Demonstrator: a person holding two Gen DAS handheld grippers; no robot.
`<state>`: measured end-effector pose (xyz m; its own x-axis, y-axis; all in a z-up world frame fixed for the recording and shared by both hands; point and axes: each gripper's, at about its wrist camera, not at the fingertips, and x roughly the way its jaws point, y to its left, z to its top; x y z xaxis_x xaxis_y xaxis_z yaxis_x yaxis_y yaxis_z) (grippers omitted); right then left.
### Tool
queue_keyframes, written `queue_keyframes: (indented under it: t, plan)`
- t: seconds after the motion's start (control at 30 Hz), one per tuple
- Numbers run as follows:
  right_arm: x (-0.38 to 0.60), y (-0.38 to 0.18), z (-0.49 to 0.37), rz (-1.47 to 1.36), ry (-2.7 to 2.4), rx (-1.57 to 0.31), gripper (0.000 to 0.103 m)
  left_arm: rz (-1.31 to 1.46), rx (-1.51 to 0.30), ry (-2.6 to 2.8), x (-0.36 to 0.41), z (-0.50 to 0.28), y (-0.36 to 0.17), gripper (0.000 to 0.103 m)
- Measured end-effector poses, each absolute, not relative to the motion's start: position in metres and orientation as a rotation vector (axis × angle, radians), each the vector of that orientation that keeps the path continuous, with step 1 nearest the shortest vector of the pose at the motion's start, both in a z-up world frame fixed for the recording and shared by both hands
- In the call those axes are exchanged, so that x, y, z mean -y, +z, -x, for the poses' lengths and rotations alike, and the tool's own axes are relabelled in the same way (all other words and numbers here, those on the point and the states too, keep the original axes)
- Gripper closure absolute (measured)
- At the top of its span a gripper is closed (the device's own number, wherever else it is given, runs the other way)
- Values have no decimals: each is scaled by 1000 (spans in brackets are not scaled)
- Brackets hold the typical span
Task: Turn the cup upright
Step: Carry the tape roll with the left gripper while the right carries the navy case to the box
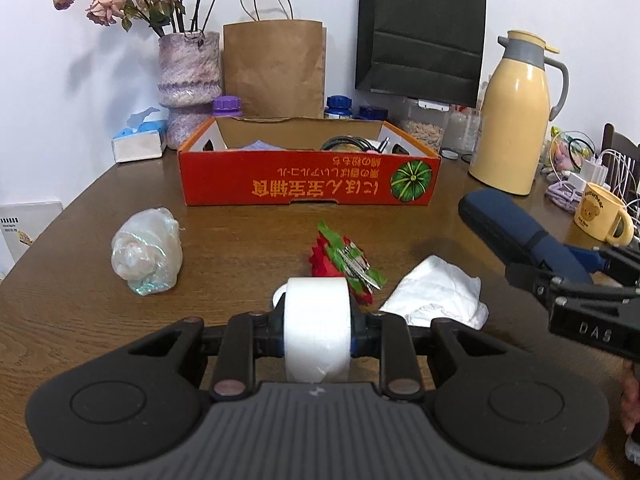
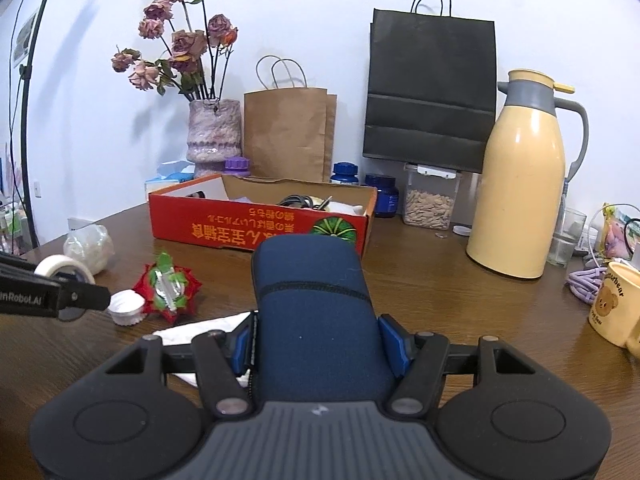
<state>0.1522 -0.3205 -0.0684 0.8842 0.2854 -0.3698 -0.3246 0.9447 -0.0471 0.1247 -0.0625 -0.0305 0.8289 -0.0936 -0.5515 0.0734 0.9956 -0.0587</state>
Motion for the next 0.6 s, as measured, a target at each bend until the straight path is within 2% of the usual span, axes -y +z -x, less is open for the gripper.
queue_keyframes:
  t: [0.6]
  plan:
    - [291,-53,-165,95,350,-345,41,37,-520,-96,56,-148,-2,78]
